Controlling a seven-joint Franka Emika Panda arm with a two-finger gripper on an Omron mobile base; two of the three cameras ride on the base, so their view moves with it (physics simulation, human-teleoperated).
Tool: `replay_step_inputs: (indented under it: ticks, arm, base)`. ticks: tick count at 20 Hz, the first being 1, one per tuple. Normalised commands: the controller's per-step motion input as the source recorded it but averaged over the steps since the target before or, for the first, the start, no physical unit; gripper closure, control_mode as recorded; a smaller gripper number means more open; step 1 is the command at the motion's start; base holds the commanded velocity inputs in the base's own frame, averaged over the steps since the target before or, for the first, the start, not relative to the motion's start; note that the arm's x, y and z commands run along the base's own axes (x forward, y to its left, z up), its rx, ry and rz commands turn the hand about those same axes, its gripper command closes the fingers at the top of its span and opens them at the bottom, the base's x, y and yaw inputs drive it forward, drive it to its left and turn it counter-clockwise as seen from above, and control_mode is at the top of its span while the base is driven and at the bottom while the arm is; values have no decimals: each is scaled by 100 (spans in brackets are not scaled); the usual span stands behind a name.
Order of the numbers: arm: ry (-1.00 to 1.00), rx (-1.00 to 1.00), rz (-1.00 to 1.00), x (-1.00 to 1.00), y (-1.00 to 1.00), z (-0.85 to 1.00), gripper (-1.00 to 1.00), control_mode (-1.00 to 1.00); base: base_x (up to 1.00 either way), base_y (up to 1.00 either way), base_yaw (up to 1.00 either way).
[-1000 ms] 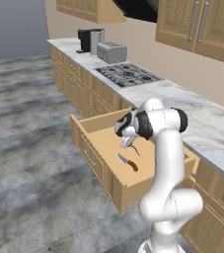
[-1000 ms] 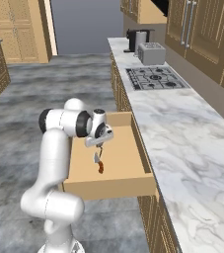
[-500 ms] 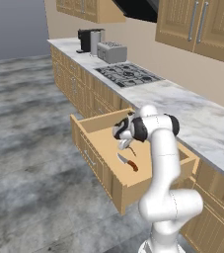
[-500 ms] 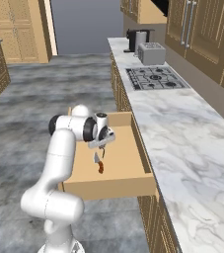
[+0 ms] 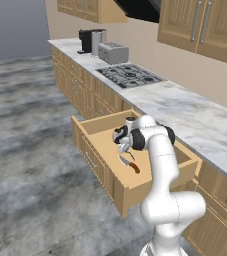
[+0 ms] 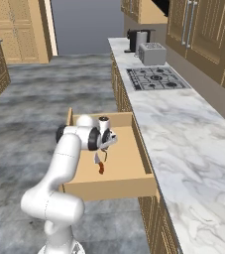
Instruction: Pick up the metallic utensils from the counter and place them in the open drawer. Make sure not to pick up any wooden utensils.
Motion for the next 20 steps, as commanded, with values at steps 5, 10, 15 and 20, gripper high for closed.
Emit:
replay_step_inputs:
  ticks: [5,10,15,20]
  arm:
    - [6,0,0,6,-4,15,-100,-100]
    - [0,0,0,-61,-8,78,-100,-100]
    - [-2,0,4,-100,0,65,-100,-100]
    - [-1,-1,8,-100,0,3,-100,-100]
  base:
    - [0,0,0]
    - [0,0,0]
    - [0,0,0]
    - [0,0,0]
